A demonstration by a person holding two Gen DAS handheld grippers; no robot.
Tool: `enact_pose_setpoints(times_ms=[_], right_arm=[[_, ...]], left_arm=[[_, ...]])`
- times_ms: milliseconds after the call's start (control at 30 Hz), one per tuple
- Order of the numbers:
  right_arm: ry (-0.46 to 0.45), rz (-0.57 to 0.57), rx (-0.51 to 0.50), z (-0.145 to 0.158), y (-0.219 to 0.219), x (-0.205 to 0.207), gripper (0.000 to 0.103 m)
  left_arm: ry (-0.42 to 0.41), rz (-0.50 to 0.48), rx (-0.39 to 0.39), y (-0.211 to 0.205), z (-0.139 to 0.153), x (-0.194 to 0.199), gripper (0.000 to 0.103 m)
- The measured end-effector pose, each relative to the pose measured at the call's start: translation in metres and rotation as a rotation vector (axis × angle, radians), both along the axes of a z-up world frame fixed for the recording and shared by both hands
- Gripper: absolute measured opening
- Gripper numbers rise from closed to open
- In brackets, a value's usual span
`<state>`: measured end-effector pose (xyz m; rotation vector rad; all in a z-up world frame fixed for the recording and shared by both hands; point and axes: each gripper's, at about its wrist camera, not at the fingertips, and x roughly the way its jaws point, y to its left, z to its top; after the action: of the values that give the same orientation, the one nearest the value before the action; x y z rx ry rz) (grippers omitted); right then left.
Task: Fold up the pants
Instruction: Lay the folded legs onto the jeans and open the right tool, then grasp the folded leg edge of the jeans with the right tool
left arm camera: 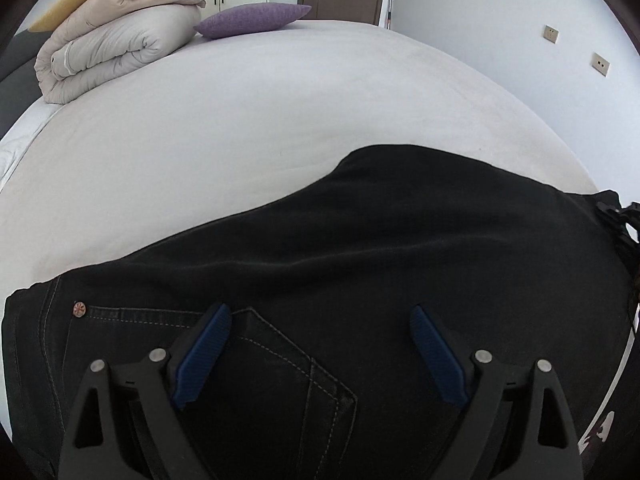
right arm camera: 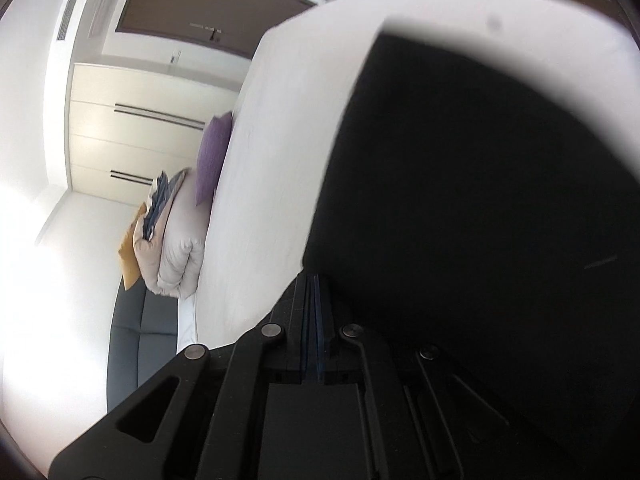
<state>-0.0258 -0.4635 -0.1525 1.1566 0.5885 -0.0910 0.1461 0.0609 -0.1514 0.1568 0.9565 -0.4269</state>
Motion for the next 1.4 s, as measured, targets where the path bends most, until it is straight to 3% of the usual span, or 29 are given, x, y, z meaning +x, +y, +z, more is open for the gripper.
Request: enact_pose_setpoints(times_ms=[133, 233, 300, 400, 467, 500, 533, 600, 667, 700, 733, 833, 900, 1000, 1100, 1167, 1233, 1300, 1400], right_arm=[[0.026, -0.039, -0.194, 0.031, -0.044, -0.074, 0.003], [0.057, -0.182, -0.154, 0.041, -0.08, -0.122, 0.006], [0.021, -0.196, -0.18, 0.058, -0.085, -0.132, 0.007], [-0.085, -0.078, -0.219, 0.095, -0.032, -0.099, 0.01], [-0.15, 0.068, -0.183, 0.104, 0.013, -0.062, 0.021], [-0.171, 0.162, -0.158, 0.102, 0.035, -0.043, 0.035], [-0.176, 0.232, -0.134, 0.095, 0.055, -0.027, 0.057], [-0.114, 0.322, -0.097, 0.074, 0.088, -0.002, 0.062], [-0.048, 0.388, -0.066, 0.048, 0.099, 0.012, 0.062], [-0.016, 0.377, -0.074, 0.037, 0.092, 0.005, 0.056], [-0.024, 0.359, -0.066, 0.028, 0.098, 0.006, 0.042], [-0.035, 0.265, -0.032, 0.016, 0.065, -0.018, 0.024], [-0.052, 0.186, 0.006, 0.007, 0.032, -0.033, 0.022], [-0.034, 0.072, -0.071, 0.017, 0.001, -0.054, 0.022], [-0.004, -0.05, -0.137, 0.037, -0.035, -0.082, 0.025], [0.017, -0.141, -0.209, 0.052, -0.055, -0.111, 0.033], [0.008, -0.215, -0.242, 0.065, -0.068, -0.138, 0.072], [-0.031, -0.265, -0.205, 0.07, -0.075, -0.156, 0.075], [-0.069, -0.232, -0.119, 0.061, -0.073, -0.164, 0.075]], left_arm=[[0.002, 0.022, -0.016, 0.01, -0.001, -0.011, 0.093], [-0.002, 0.047, -0.007, 0.015, 0.003, -0.023, 0.093], [-0.023, 0.048, -0.032, 0.011, 0.012, -0.035, 0.093], [-0.056, 0.026, -0.14, -0.011, 0.031, -0.051, 0.093], [-0.062, -0.013, -0.198, -0.035, 0.036, -0.059, 0.093], [-0.057, -0.028, -0.223, -0.047, 0.035, -0.06, 0.093], [-0.037, -0.04, -0.254, -0.056, 0.031, -0.061, 0.094], [0.012, -0.049, -0.277, -0.07, 0.017, -0.064, 0.094], [0.031, -0.048, -0.236, -0.074, 0.001, -0.066, 0.094], [0.013, -0.061, -0.232, -0.071, 0.0, -0.07, 0.094], [0.006, -0.065, -0.227, -0.069, 0.0, -0.073, 0.094], [0.02, -0.048, -0.235, -0.054, -0.001, -0.077, 0.094], [0.021, -0.025, -0.249, -0.042, -0.002, -0.084, 0.094], [0.014, 0.002, -0.257, -0.03, -0.002, -0.09, 0.094], [0.008, 0.031, -0.246, -0.021, 0.005, -0.099, 0.094], [-0.012, 0.048, -0.273, -0.016, 0.016, -0.106, 0.094], [-0.028, 0.05, -0.331, -0.018, 0.028, -0.107, 0.094], [-0.022, 0.035, -0.381, -0.027, 0.035, -0.102, 0.096], [0.012, -0.002, -0.464, -0.051, 0.037, -0.093, 0.097]])
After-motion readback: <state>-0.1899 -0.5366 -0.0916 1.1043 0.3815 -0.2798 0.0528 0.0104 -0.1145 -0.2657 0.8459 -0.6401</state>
